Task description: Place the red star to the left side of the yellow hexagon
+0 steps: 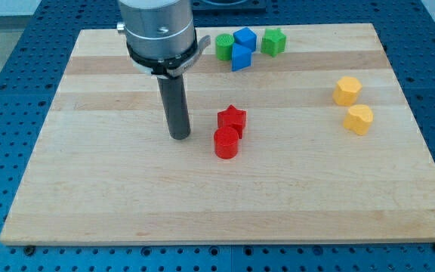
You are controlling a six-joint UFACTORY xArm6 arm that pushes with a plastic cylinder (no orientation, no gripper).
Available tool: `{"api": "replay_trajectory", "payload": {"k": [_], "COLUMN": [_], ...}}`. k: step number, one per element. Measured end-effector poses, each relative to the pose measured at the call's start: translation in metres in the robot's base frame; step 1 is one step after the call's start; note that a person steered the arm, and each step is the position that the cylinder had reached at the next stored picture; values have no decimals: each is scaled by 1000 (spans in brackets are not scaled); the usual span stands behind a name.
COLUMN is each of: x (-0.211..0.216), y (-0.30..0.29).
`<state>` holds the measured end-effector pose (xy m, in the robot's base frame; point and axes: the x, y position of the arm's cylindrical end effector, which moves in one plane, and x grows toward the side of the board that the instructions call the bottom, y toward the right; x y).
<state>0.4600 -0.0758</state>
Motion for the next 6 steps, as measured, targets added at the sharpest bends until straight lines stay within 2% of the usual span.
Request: {"api": "replay_trajectory", "payload": {"k": [2,4,6], "x": [-2,-16,-33], "y": [23,108,167]}}
